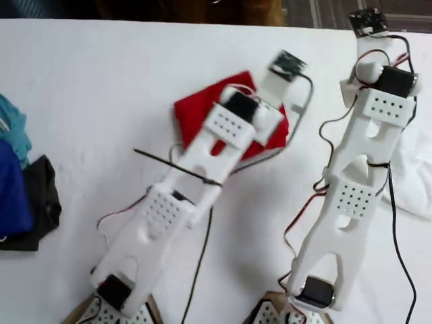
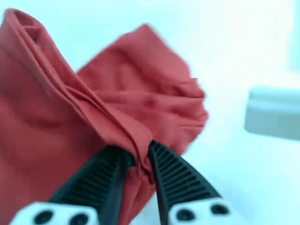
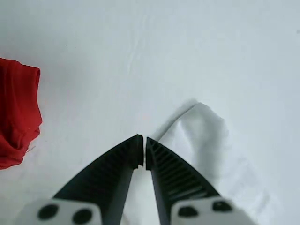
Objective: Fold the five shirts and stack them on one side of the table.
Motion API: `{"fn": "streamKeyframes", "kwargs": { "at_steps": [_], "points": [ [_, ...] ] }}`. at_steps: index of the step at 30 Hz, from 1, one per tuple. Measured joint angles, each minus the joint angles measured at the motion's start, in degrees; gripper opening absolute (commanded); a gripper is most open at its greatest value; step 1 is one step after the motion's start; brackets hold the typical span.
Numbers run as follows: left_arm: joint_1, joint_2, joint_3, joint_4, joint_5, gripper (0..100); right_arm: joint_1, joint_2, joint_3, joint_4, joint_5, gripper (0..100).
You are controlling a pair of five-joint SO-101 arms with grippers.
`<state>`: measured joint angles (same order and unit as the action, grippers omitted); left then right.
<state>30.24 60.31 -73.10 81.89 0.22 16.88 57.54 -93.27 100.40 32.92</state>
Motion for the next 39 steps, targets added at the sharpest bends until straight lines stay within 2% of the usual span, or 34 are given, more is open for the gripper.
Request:
{"fn": "streamKeyframes", "kwargs": {
  "at_steps": [10, 15, 17, 23, 29, 31, 33, 39],
  "points": [
    [5.8, 4.1, -1.8, -1.9, -2.5, 3, 1.2, 0.0, 0.0, 0.0, 0.0, 1.8],
    [6.2, 4.1, -1.8, -1.9, -4.7, 18, 1.2, 0.0, 0.0, 0.0, 0.0, 1.8],
    [6.2, 4.1, -1.8, -1.9, -5.1, 20, 1.2, 0.0, 0.0, 0.0, 0.0, 1.8],
    [6.2, 2.7, -1.8, -1.6, -5.1, 20, 1.2, 0.0, 0.0, 0.0, 0.0, 1.8],
    [6.7, -4.0, -1.8, 3.0, -5.3, 19, 1.2, 0.0, 0.0, 0.0, 0.0, 1.8],
    [5.2, -6.4, -1.8, 3.2, -4.7, 13, 1.2, 0.0, 0.0, 0.0, 0.0, 1.8],
    [2.0, -9.1, -1.8, 3.2, -1.9, 3, 1.2, 0.0, 0.0, 0.0, 0.0, 1.8],
    [-14.2, -12.0, -1.8, 8.8, 6.5, 2, -2.5, 0.0, 0.0, 0.0, -0.7, 1.8]
  ]
}}
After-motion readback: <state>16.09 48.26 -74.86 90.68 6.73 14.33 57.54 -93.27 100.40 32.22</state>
